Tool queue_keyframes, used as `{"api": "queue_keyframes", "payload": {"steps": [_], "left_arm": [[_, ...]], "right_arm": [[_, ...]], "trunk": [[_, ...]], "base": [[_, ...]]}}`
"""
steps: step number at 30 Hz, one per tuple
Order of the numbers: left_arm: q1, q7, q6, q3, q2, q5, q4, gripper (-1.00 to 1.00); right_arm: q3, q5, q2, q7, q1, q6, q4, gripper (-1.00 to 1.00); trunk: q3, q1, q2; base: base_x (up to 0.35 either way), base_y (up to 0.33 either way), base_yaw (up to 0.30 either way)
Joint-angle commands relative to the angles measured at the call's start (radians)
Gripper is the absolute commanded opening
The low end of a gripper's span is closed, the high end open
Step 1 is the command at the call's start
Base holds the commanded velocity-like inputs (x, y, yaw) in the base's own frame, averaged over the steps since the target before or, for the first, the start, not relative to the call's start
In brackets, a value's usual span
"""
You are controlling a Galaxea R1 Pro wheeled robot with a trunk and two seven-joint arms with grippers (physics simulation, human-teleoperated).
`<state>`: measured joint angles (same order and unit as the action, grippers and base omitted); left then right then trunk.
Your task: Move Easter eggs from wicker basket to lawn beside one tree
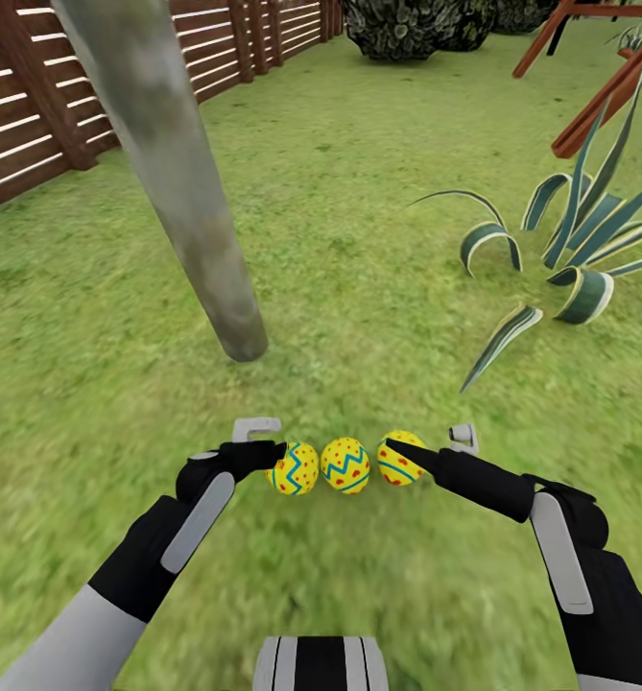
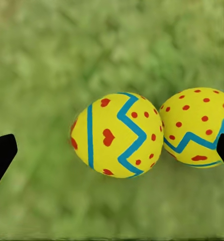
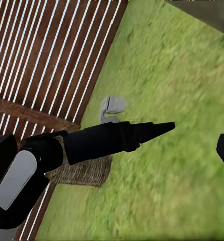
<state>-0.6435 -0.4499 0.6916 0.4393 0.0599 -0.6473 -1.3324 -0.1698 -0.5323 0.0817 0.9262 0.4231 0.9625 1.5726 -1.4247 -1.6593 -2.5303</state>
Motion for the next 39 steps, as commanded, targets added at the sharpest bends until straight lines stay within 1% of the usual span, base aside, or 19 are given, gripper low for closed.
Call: {"api": "queue_keyframes", "payload": {"steps": [1, 5, 10, 15, 18, 19, 22, 26, 30, 36, 39], "left_arm": [[-0.001, -0.01, 0.006, 0.003, -0.001, -0.01, -0.002, 1.0], [0.0, -0.011, 0.014, 0.004, -0.004, -0.01, -0.008, 1.0], [0.0, -0.016, 0.02, 0.003, -0.001, -0.011, -0.028, 1.0], [0.001, -0.062, 0.023, 0.005, -0.004, -0.01, -0.04, 1.0], [0.001, -0.077, 0.023, 0.006, -0.005, -0.011, -0.047, 1.0], [0.001, -0.08, 0.023, 0.007, -0.005, -0.01, -0.048, 1.0], [0.001, -0.084, 0.023, 0.008, -0.006, -0.01, -0.049, 1.0], [0.001, -0.085, 0.023, 0.006, -0.005, -0.01, -0.05, 1.0], [0.001, -0.085, 0.023, 0.005, -0.005, -0.01, -0.049, 1.0], [0.001, -0.085, 0.023, 0.005, -0.005, -0.011, -0.049, 1.0], [0.001, -0.085, 0.023, 0.006, -0.006, -0.01, -0.05, 1.0]], "right_arm": [[-0.001, 0.002, -0.001, 0.004, 0.0, 0.003, 0.0, 1.0], [-0.001, 0.002, -0.001, 0.003, 0.0, 0.001, 0.0, 1.0], [-0.001, 0.002, -0.001, 0.003, 0.0, 0.001, 0.0, 1.0], [-0.002, 0.001, 0.0, 0.003, 0.0, 0.0, 0.001, 1.0], [-0.002, 0.001, 0.0, 0.003, 0.0, 0.0, 0.0, 1.0], [-0.004, 0.001, 0.001, 0.003, 0.0, 0.0, 0.0, 1.0], [-0.047, -0.002, 0.0, 0.005, 0.0, 0.001, 0.0, 1.0], [-0.072, -0.005, 0.001, 0.008, -0.001, 0.001, 0.001, 1.0], [-0.076, -0.004, -0.001, 0.006, -0.004, 0.001, 0.0, 1.0], [-0.077, 0.001, -0.003, 0.005, -0.004, 0.0, 0.0, 1.0], [-0.077, 0.0, -0.004, 0.005, -0.004, 0.0, 0.0, 1.0]], "trunk": [[0.003, 0.001, 0.0], [0.019, 0.003, 0.001], [0.038, 0.005, 0.002], [0.057, 0.007, 0.003], [0.069, 0.008, 0.004], [0.073, 0.009, 0.004], [0.085, 0.01, 0.005], [0.1, 0.012, 0.006], [0.12, 0.014, 0.007], [0.152, 0.017, 0.008], [0.169, 0.018, 0.009]], "base": [[-0.081, -0.018, 0.0], [-0.03, -0.007, 0.0], [-0.005, -0.001, 0.0], [0.0, 0.0, 0.0], [0.0, 0.0, 0.0], [0.0, 0.0, 0.0], [0.0, 0.0, 0.0], [-0.002, 0.0, 0.0], [-0.114, 0.0, 0.0], [-0.263, 0.0, 0.0], [-0.08, 0.0, 0.0]]}}
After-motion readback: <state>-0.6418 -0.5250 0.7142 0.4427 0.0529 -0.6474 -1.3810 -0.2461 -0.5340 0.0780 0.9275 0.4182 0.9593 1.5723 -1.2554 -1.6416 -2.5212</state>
